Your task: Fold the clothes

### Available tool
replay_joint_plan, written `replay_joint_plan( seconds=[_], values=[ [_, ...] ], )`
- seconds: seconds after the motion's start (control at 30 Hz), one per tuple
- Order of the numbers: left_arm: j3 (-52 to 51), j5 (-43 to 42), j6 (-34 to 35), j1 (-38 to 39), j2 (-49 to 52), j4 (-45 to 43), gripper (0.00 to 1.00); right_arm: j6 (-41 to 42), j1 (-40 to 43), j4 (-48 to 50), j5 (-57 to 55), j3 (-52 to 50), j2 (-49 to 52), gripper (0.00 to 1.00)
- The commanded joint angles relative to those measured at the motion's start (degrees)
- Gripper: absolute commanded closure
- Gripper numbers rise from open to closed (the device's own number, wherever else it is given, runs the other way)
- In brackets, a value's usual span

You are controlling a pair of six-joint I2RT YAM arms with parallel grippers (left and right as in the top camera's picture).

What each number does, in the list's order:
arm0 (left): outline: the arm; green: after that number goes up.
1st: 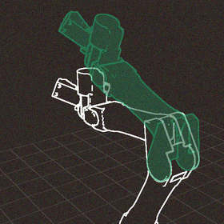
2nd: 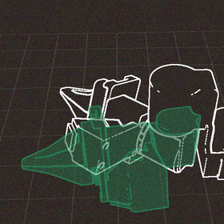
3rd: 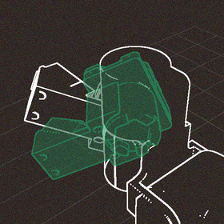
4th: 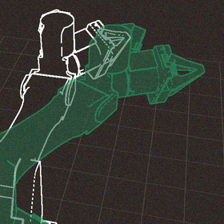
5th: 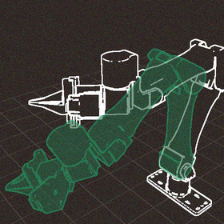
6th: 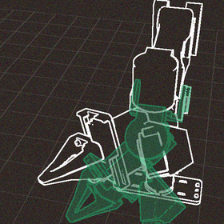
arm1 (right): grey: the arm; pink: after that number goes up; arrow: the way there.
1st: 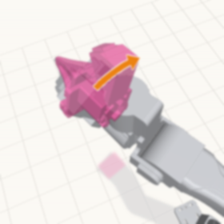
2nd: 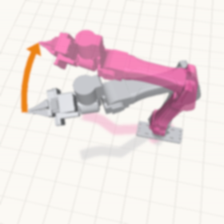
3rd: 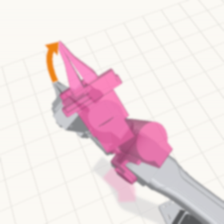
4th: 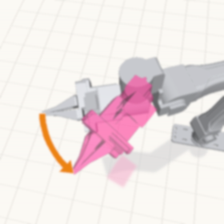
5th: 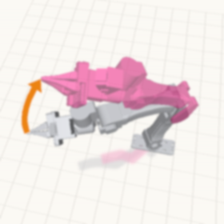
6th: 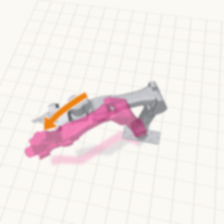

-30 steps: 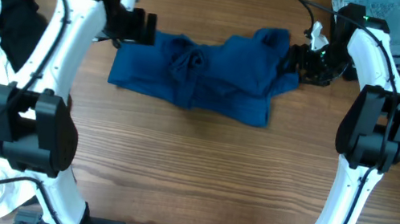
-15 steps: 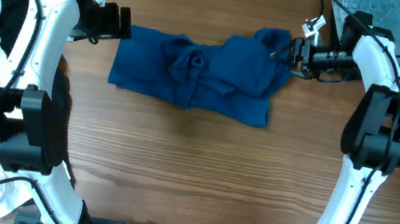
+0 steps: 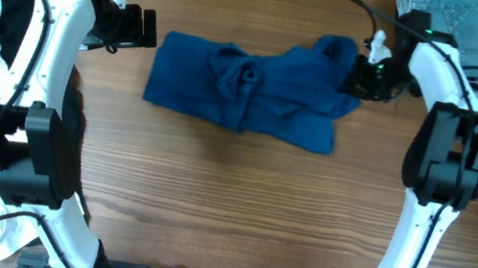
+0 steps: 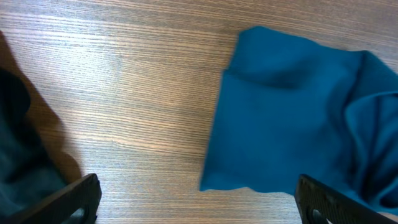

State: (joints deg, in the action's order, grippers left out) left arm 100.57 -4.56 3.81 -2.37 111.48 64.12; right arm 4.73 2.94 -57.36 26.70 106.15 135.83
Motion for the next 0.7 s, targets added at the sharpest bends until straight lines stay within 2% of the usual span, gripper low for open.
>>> replay_joint_plan(
  seconds=[0.0,0.1,0.2,0.33,0.37,0.43,0.53,0.67],
  values=[
    [0.4,-0.5,1.0,-0.1,-0.6,0.0,0.00,-4.7,6.8,-1.7,-0.9,-0.4,-7.2,0.96],
    [0.4,-0.5,1.0,-0.1,-0.6,0.0,0.00,-7.7,9.8,-4.0,0.6,-0.4,-13.8,0.96],
    [0.4,-0.2,1.0,-0.1,-0.6,-0.4,0.00,-7.8,6.6,-5.0,2.2,-0.4,-17.9,0.96],
    [0.4,-0.3,1.0,-0.1,-0.6,-0.9,0.00,-5.6,-7.3,-3.5,3.1,-0.4,-19.7,0.96],
    [0.4,-0.3,1.0,-0.1,-0.6,-1.1,0.00,-3.3,-14.1,-0.9,2.7,-0.4,-19.7,0.96],
    [0.4,-0.3,1.0,-0.1,-0.6,-1.6,0.00,-0.6,-20.3,3.3,1.2,-0.4,-19.7,0.96],
    [0.4,-0.2,0.9,-0.1,-0.6,-1.8,0.00,0.9,-27.8,6.3,-2.9,-0.4,-19.7,0.96],
    [0.4,-0.3,1.0,-0.1,-0.2,-2.0,0.00,1.5,-32.8,8.6,-7.0,-0.4,-18.9,0.95]
  ],
)
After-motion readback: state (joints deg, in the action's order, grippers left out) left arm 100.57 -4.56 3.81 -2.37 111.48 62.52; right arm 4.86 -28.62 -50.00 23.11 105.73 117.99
